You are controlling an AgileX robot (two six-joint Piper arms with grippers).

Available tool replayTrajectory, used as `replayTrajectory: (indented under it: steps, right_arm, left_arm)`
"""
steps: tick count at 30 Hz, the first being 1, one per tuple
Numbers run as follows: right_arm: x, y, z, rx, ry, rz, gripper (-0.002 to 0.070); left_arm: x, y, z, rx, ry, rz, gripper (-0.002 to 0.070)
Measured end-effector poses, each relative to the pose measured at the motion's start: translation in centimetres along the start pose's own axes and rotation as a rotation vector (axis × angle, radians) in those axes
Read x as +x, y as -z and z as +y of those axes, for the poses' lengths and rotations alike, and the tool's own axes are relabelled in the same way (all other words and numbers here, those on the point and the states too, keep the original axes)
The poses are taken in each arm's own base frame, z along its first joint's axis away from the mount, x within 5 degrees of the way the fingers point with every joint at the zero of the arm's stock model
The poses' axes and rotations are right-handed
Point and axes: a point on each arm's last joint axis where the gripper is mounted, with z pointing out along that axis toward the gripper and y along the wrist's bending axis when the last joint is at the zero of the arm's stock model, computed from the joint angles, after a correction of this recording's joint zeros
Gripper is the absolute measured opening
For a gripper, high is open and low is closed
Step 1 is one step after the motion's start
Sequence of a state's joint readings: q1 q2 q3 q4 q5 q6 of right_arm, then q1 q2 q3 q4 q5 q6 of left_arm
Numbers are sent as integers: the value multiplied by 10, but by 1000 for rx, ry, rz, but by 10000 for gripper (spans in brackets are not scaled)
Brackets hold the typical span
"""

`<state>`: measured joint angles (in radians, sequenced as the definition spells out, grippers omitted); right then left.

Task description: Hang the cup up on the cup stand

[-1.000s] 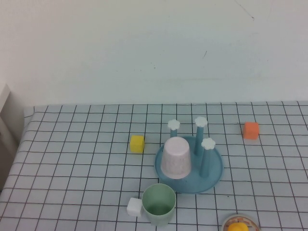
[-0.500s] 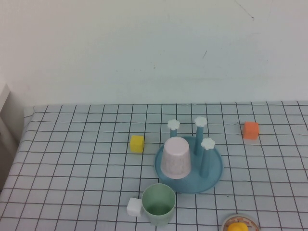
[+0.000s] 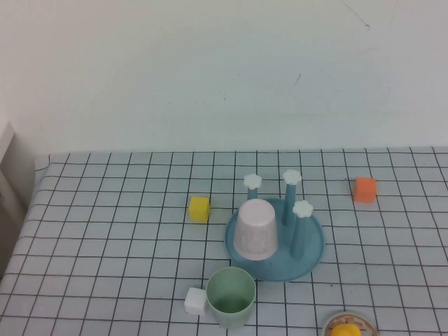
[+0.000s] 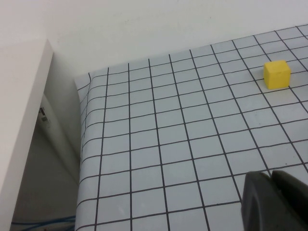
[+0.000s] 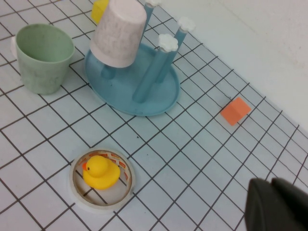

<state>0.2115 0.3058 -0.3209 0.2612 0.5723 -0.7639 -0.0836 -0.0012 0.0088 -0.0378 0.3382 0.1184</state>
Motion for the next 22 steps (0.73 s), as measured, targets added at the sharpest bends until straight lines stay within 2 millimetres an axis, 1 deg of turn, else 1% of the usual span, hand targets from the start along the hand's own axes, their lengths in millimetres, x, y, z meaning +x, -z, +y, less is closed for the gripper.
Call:
replayTrajectory:
  steps: [9, 13, 17, 19, 22]
  right_arm:
    - [0, 1, 0, 2, 1, -4, 0]
    - [3, 10, 3, 39, 4, -43, 0]
    - [6, 22, 4, 139, -9, -89, 0]
    - [11, 24, 6, 182, -13, -111, 0]
    - [24, 19, 12, 221, -16, -133, 0]
  left_arm:
    - [0, 0, 0, 0, 0, 0, -1]
    - [0, 0, 0, 0, 0, 1, -1]
    - [0, 0, 0, 0, 0, 1, -1]
    - [0, 0, 0, 0, 0, 1, -1]
    - [0, 0, 0, 0, 0, 1, -1]
